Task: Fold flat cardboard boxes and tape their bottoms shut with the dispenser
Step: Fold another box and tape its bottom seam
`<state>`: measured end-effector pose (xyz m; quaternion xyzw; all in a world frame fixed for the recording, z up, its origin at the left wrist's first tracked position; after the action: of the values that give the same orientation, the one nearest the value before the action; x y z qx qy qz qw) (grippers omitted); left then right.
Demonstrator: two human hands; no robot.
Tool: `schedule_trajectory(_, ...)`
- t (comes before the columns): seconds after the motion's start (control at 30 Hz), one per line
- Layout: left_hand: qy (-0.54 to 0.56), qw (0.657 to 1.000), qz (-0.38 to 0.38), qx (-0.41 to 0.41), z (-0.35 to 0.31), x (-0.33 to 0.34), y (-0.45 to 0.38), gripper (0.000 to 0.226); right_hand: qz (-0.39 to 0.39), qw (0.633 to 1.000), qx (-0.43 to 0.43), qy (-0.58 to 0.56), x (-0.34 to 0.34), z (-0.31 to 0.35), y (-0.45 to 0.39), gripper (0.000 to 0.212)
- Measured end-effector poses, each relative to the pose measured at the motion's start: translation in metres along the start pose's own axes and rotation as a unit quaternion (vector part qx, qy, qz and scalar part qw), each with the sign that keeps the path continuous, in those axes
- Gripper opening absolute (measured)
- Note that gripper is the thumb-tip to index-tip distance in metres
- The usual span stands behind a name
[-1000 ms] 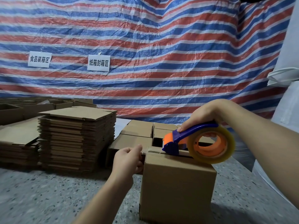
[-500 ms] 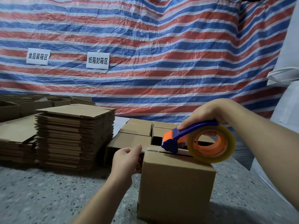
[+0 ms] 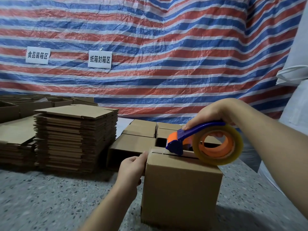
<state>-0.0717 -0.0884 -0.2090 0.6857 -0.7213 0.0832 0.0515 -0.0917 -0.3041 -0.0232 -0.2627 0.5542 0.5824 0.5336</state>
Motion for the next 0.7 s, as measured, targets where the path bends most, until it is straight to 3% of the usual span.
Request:
schedule_trajectory(0.33, 0.008, 0.999, 0.013, -0.049, 0.009, 0.002, -0.004, 0.039, 0.021, 0.999, -0.018, -0.016, 0.004, -0.001, 0.0, 0.033)
schedule_trajectory(0.5, 0.006, 0.996, 0.012, -0.086, 0.014, 0.005, -0.001, 0.056, 0.002, 1.0, -0.012, -0.024, 0.002, -0.003, -0.001, 0.048)
schedule_trajectory(0.7, 0.013, 0.993, 0.01, -0.119, 0.018, 0.007, -0.001, 0.055, -0.001, 1.0, -0.01, -0.021, 0.002, -0.002, -0.002, 0.051)
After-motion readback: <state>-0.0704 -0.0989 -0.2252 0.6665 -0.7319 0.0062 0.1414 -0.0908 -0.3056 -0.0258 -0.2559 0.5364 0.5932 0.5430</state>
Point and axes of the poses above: each hand's wrist, its own y-axis away from the middle knuckle, its own x-axis out of the palm, z = x × y, the point moved 5 cm from there along -y, towards the middle knuckle, and after that the axes turned 1 degree about y, right-handed, at the moved point
